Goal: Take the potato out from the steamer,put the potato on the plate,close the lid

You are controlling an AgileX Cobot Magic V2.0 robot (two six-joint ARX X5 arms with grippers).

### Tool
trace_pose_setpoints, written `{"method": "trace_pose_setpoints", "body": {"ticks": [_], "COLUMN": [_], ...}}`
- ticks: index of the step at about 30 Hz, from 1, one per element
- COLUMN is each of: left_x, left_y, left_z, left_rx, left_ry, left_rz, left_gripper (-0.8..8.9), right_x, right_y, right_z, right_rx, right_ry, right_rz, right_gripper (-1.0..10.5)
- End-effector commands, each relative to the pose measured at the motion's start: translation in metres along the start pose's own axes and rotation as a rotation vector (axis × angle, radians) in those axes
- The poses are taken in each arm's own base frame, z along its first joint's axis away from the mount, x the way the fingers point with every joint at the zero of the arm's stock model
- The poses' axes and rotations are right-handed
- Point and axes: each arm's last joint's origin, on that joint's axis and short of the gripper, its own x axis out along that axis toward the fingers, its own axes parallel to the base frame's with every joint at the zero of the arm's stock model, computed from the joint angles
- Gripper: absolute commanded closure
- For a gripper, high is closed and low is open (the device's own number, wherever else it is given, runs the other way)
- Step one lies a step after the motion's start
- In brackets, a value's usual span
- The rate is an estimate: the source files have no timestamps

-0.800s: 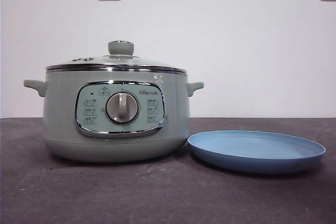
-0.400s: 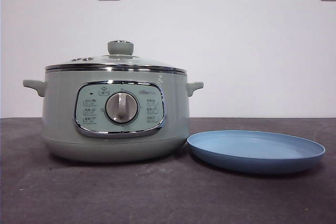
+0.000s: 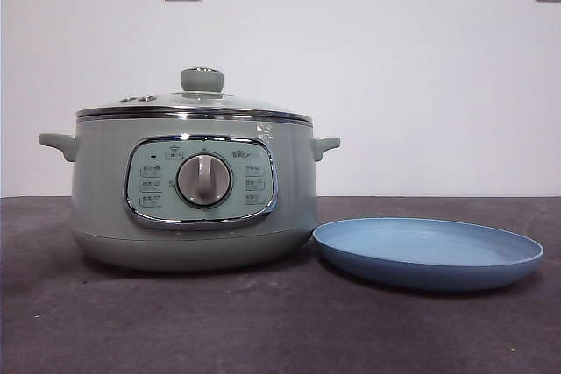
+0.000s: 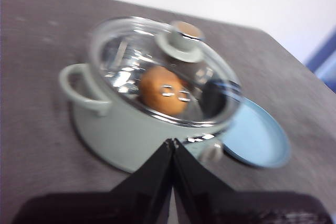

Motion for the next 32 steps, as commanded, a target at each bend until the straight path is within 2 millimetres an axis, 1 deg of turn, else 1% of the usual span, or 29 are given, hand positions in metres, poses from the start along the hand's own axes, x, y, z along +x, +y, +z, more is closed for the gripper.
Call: {"method": "trace_pose_setpoints", "body": {"ticks": [1,5,8,11,16,19,20,21,22,23,24,25,26,32], "left_x": [0.000,0.000,-0.001,-0.001,-0.003,-0.003,-0.003,-0.003,-0.003,-0.003,-0.002,-0.002,-0.002,-0.002], "left_y": [-0.004,-0.009,-0.012,-0.013,-0.015,-0.015,-0.015,-0.015,-0.014,-0.014,-0.014,-0.014,-0.013,-0.013], "left_z": [0.012,0.025,0.031,0.034,0.036,0.036,0.036,0.036,0.036,0.036,0.036,0.036,0.036,0.036], "left_rx": [0.079,0.106,0.112,0.107,0.106,0.107,0.106,0.106,0.106,0.103,0.099,0.096,0.091,0.086], "left_ry": [0.047,0.134,0.195,0.227,0.231,0.231,0.231,0.231,0.231,0.231,0.232,0.233,0.233,0.233], "left_rz": [-0.062,-0.138,-0.187,-0.201,-0.202,-0.202,-0.202,-0.201,-0.199,-0.194,-0.177,-0.167,-0.160,-0.154], "left_gripper": [8.22,8.22,8.22,8.22,8.16,8.10,7.91,6.97,5.77,4.27,2.43,1.61,1.22,1.22], "right_x": [-0.001,0.001,0.003,0.006,0.010,0.011,0.011,0.011,0.011,0.011,0.011,0.011,0.012,0.012], "right_y": [0.006,0.014,0.019,0.022,0.021,0.021,0.021,0.021,0.021,0.021,0.021,0.021,0.020,0.020], "right_z": [0.018,0.038,0.045,0.047,0.047,0.047,0.048,0.048,0.048,0.048,0.048,0.048,0.048,0.049], "right_rx": [-0.099,-0.151,-0.173,-0.179,-0.174,-0.172,-0.172,-0.167,-0.162,-0.154,-0.143,-0.143,-0.141,-0.143], "right_ry": [0.076,0.206,0.307,0.378,0.404,0.404,0.403,0.402,0.401,0.401,0.399,0.399,0.401,0.400], "right_rz": [0.022,0.038,0.118,0.194,0.201,0.200,0.200,0.199,0.198,0.196,0.194,0.194,0.194,0.195], "right_gripper": [9.6,9.6,9.6,9.6,9.6,9.4,9.2,8.4,7.5,6.3,4.9,3.9,3.4,3.4]}}
